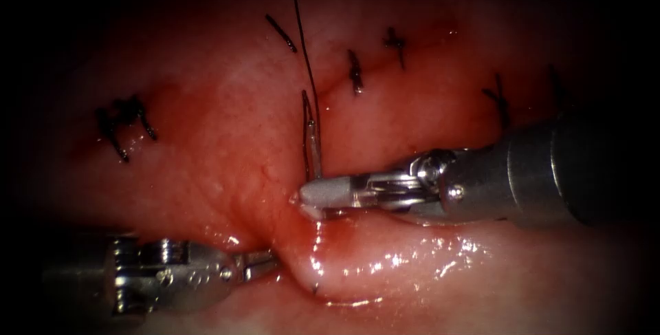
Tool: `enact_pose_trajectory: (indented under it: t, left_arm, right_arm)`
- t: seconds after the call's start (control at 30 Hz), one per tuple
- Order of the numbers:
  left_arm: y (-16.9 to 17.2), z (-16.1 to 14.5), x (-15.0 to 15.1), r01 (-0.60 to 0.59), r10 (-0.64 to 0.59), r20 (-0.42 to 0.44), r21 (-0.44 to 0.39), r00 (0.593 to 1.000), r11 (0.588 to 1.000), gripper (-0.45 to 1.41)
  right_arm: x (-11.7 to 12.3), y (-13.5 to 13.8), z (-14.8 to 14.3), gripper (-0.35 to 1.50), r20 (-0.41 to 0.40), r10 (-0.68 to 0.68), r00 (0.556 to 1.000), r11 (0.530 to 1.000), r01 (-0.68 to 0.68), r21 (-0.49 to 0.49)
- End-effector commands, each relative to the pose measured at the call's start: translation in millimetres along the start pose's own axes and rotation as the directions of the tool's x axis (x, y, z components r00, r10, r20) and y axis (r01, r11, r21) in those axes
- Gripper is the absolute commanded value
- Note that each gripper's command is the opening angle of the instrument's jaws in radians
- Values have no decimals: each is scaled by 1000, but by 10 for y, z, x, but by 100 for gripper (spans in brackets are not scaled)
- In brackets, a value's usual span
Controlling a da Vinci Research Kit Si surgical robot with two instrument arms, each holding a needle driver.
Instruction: Wound Closure
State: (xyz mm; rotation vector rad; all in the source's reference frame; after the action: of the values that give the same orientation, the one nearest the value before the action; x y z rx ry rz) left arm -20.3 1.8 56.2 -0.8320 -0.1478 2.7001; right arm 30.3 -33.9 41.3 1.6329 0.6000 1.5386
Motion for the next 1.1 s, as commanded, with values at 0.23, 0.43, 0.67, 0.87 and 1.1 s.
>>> enact_pose_trajectory:
  t: [0.23,0.43,0.67,0.87,1.1]
  left_arm:
    - [10,7,-1,1,-1,1,-3,1000,1000,-13]
    - [10,7,-1,1,-1,1,-4,1000,1000,-13]
    - [10,7,-1,1,-1,1,-4,1000,1000,-13]
    - [10,7,-1,1,-1,1,-4,1000,1000,-13]
    - [9,6,-1,2,-2,1,-4,1000,1000,-12]
  right_arm:
    - [-20,7,6,-35,21,-3,1000,1000,3,-9]
    - [-34,8,6,-35,40,-10,999,1000,11,-10]
    - [-50,10,9,-35,64,-19,998,1000,20,-14]
    - [-66,5,6,-35,80,-11,997,1000,11,6]
    - [-69,3,4,-35,76,-11,997,1000,10,12]
